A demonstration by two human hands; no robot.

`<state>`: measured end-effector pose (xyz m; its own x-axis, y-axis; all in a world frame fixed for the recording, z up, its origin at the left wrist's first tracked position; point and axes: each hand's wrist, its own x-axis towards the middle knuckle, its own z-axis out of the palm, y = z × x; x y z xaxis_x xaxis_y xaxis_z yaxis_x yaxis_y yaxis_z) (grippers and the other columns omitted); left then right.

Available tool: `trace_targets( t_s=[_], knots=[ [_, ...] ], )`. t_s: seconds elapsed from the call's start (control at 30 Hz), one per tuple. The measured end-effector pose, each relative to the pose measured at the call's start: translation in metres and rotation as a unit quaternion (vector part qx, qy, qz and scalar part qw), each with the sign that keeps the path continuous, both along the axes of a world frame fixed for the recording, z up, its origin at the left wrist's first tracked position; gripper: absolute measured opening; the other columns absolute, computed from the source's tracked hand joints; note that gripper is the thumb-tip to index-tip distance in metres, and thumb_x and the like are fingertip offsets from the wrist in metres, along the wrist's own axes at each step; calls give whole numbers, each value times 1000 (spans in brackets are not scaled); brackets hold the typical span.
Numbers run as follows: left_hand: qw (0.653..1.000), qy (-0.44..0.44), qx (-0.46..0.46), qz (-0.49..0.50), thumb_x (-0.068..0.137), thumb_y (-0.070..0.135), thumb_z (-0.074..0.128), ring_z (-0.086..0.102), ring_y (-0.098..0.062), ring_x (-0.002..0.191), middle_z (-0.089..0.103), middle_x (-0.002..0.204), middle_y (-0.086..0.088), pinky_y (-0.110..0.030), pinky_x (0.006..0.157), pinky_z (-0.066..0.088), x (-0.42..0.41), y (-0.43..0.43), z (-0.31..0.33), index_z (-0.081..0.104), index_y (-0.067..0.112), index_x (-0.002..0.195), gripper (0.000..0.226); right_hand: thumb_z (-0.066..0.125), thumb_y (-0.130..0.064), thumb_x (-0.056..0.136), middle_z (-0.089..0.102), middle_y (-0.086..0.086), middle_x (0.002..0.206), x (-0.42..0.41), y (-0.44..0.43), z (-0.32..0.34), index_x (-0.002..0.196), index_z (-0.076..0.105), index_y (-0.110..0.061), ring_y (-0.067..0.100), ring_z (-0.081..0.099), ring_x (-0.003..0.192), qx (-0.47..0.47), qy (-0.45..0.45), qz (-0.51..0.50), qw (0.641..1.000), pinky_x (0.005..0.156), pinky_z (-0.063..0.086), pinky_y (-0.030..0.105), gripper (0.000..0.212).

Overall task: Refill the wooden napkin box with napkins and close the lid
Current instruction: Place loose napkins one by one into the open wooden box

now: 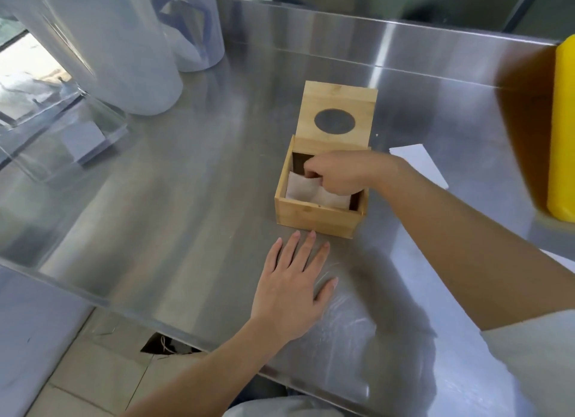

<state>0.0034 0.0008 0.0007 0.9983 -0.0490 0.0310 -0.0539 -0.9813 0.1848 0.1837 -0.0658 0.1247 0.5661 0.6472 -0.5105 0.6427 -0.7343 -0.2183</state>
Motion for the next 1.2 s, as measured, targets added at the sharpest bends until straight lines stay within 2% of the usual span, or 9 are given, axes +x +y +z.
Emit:
trace_targets(
  t_s=[0.13, 0.17, 0.23, 0.3, 0.6, 0.73, 0.87, 1.0, 1.2],
  knots=[
    [1000, 1, -2, 2, 93, 53, 32, 30, -23, 138, 42, 146, -2, -41, 112, 15, 0, -1, 0, 42, 25, 137, 53, 37, 0, 89, 43, 2, 69, -3, 6, -16, 76, 42, -12, 19, 42, 64, 16, -10, -11, 1000, 51, 30, 27, 18],
    [1000, 3, -4, 1, 93, 53, 32, 30, -23, 138, 42, 146, -2, -41, 112, 15, 0, -1, 0, 42, 25, 137, 53, 38, -1, 89, 43, 2, 69, -4, 5, -20, 87, 47, -10, 20, 44, 64, 19, -16, -13, 1000, 52, 32, 28, 13],
    [1000, 4, -6, 1, 93, 53, 32, 29, -22, 138, 41, 146, -2, -41, 112, 14, 0, 0, 0, 41, 26, 138, 53, 40, -4, 91, 42, 0, 69, -6, 4, -25, 114, 47, -7, 17, 45, 62, 17, -27, -17, 999, 55, 36, 29, 25],
    [1000, 2, -8, 3, 93, 53, 32, 30, -23, 138, 42, 146, -2, -42, 113, 16, 0, 0, 1, 42, 25, 137, 53, 42, -7, 92, 40, -2, 68, -7, 4, -29, 125, 43, -7, 19, 48, 67, 16, -52, -10, 998, 58, 38, 31, 33],
    [1000, 6, 0, 0, 92, 53, 32, 34, -23, 136, 45, 143, -2, -43, 114, 21, 0, 1, 2, 43, 26, 136, 53, 45, -14, 92, 53, 6, 84, -13, -5, -23, 108, 50, -10, 25, 54, 78, 44, -134, 15, 990, 59, 43, 35, 17],
    [1000, -1, 1, -4, 92, 52, 35, 36, -24, 135, 47, 142, -2, -41, 114, 17, -1, 2, 2, 45, 24, 135, 52, 44, -25, 94, 62, 7, 108, -22, -23, -2, 112, 53, -12, 27, 57, 97, 114, -126, -13, 985, 79, 50, 43, 24],
    [1000, -4, 5, -10, 91, 50, 36, 38, -26, 133, 49, 141, -5, -41, 109, 19, 0, 4, 3, 46, 22, 134, 53, 43, -24, 95, 64, 5, 109, -34, -56, 14, 114, 56, -14, 26, 57, 100, 174, -160, -73, 969, 84, 48, 40, 25],
    [1000, 3, 13, -13, 92, 51, 32, 37, -26, 134, 46, 142, -5, -42, 112, 17, 0, 4, 1, 43, 23, 136, 54, 42, -20, 95, 63, 3, 96, -40, -100, 11, 101, 59, -11, 24, 54, 89, 222, -222, -145, 938, 71, 43, 34, 20],
    [1000, 1, 13, -16, 92, 52, 24, 35, -29, 134, 45, 143, -8, -40, 111, 13, 1, 4, -1, 42, 20, 137, 58, 47, -17, 93, 64, 17, 106, -50, -176, -23, 106, 61, -6, 34, 59, 90, 157, -245, -321, 901, 78, 52, 41, 23]
  ],
)
